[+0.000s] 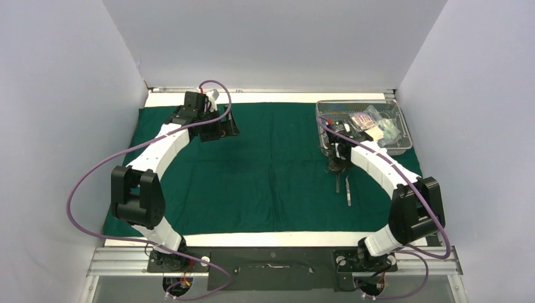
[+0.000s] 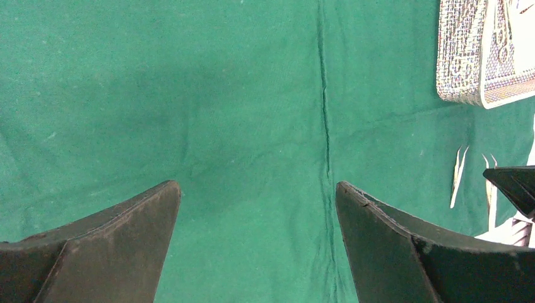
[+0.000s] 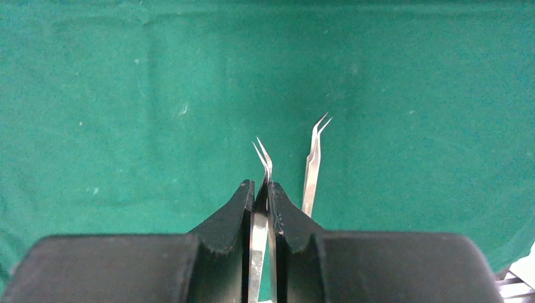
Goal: Open and lay out the surgical kit
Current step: Place the medical item in the surgical kit.
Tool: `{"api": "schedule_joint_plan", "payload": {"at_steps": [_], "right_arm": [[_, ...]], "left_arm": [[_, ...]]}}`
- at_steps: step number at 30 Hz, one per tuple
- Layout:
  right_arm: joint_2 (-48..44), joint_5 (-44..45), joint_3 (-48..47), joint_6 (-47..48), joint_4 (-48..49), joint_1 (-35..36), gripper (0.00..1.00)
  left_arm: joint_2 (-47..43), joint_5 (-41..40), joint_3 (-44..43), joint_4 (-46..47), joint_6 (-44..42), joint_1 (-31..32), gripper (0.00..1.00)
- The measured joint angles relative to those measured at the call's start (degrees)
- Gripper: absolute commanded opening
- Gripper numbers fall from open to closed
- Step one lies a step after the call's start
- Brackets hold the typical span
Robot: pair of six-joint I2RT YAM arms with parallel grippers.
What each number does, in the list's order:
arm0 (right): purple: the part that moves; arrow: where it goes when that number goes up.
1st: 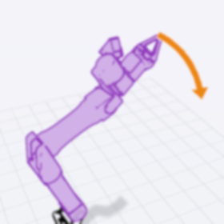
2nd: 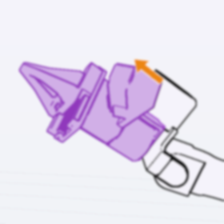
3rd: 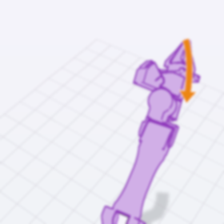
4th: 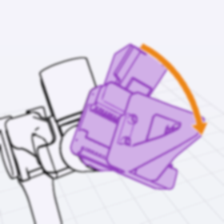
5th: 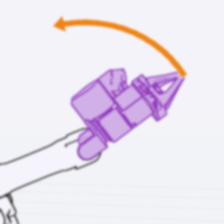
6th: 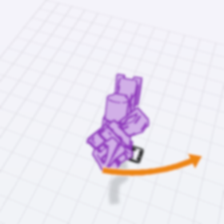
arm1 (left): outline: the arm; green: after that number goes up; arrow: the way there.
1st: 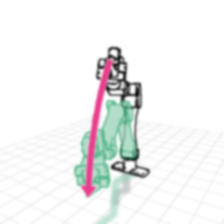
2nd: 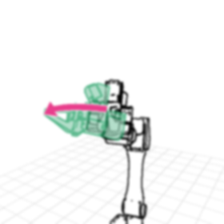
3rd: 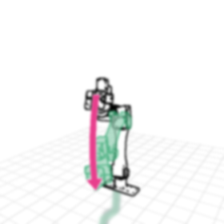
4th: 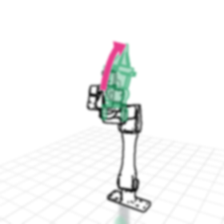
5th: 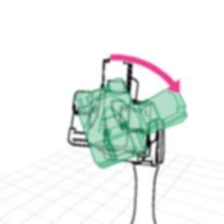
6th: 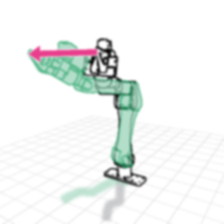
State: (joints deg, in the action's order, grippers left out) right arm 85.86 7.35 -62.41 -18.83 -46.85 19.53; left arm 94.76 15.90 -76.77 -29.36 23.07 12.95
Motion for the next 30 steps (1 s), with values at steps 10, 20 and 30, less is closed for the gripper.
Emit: {"api": "schedule_joint_plan", "payload": {"at_steps": [10, 20, 30], "right_arm": [[6.86, 3.91, 0.46, 1.20, 2.71, 0.90, 0.05], [9.68, 5.57, 2.10, 1.22, 1.84, 2.32, 0.05], [10.91, 5.77, 2.47, 1.62, -0.28, 2.34, 0.17]], "left_arm": [[-0.04, -0.26, 0.00, -0.02, -0.11, 0.13, 0.90], [-0.07, -0.68, 0.00, -0.02, -0.24, 0.13, 0.90], [-0.07, -0.70, 0.00, -0.04, -0.37, 0.13, 0.90]]}}
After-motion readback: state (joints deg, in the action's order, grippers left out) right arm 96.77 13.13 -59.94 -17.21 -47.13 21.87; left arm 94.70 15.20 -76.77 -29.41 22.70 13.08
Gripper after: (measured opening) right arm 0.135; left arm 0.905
